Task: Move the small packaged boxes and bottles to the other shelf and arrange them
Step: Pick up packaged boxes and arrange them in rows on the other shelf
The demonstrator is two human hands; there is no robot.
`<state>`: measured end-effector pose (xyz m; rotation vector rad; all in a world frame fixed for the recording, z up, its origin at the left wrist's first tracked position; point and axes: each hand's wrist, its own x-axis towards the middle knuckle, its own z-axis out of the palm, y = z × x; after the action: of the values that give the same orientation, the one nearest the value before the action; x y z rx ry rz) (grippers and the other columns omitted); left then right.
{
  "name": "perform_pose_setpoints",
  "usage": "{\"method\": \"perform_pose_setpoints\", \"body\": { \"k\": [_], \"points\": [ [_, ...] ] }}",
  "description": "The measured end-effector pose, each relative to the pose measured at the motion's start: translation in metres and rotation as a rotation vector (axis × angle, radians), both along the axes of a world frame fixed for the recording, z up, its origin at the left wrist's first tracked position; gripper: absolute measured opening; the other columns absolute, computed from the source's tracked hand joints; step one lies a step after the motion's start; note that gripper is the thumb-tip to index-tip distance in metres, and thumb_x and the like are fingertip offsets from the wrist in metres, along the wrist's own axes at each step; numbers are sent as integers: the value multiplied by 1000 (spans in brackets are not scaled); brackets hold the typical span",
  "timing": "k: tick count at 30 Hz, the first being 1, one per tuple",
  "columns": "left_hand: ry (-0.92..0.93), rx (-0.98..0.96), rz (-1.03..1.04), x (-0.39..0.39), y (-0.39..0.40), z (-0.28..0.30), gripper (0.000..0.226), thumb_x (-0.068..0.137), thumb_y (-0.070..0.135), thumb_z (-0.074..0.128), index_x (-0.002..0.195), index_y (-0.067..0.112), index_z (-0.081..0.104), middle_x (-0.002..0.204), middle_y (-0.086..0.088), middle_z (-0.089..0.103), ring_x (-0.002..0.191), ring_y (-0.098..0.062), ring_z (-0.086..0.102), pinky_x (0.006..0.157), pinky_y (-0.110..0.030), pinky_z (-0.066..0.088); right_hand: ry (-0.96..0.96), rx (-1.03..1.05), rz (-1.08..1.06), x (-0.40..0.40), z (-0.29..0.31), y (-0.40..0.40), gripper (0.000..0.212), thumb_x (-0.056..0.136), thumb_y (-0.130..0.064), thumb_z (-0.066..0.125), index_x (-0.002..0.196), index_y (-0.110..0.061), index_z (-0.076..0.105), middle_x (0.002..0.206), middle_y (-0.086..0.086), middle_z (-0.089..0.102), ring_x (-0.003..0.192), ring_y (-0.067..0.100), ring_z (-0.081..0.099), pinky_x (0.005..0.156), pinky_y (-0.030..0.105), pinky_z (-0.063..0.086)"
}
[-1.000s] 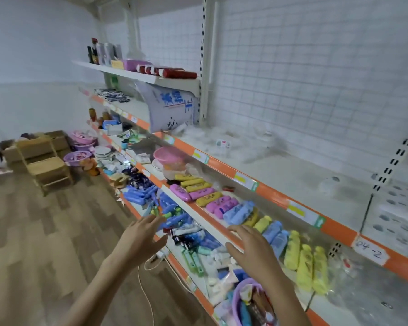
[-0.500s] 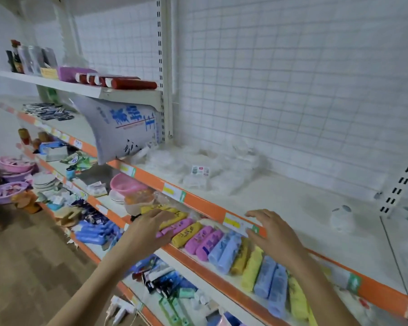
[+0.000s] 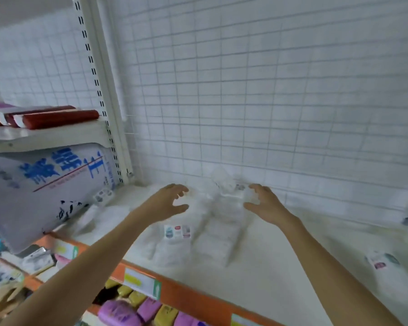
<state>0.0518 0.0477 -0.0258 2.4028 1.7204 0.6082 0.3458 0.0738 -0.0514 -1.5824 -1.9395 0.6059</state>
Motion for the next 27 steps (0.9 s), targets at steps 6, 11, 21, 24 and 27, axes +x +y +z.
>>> {"method": "perform_pose_setpoints", "body": {
  "k": [6,11,21,24,27],
  "points": [
    [-155,-238,-22,9,75,-17,73,80,31,70,139,13,32,132,-10,43,114,-21,50,88,-22,38,-40,12,-12,-15,-9,29,61,90,-26,58,143,-17,30,146,5,29,135,19,30,106,25,24],
    [-249,-290,-112,11,114,-28,77,80,28,69,142,14,26,140,-11,33,123,-23,43,89,-23,37,-17,32,-84,-27,-16,43,43,87,-21,61,126,-15,46,132,5,41,119,15,41,90,17,27],
    [-186,-205,-292,7,150,-42,72,80,25,70,139,8,32,129,-7,34,105,-17,42,88,-14,30,-85,228,-133,-41,-14,29,39,79,-15,71,112,-21,51,114,-7,40,105,6,43,90,15,33],
    [-148,-151,-360,7,153,-45,64,80,23,70,133,11,36,132,-5,31,116,-19,41,93,-18,31,-141,309,-115,-49,-18,21,41,81,-17,69,118,-17,51,113,-11,36,102,0,40,88,7,28],
    [-159,-83,-377,3,155,-48,45,81,19,69,118,14,44,123,-5,40,108,-22,48,85,-25,40,-110,336,-133,-53,-23,14,40,81,-20,70,117,-18,52,113,-9,39,96,-2,42,84,5,33]
  ]
}}
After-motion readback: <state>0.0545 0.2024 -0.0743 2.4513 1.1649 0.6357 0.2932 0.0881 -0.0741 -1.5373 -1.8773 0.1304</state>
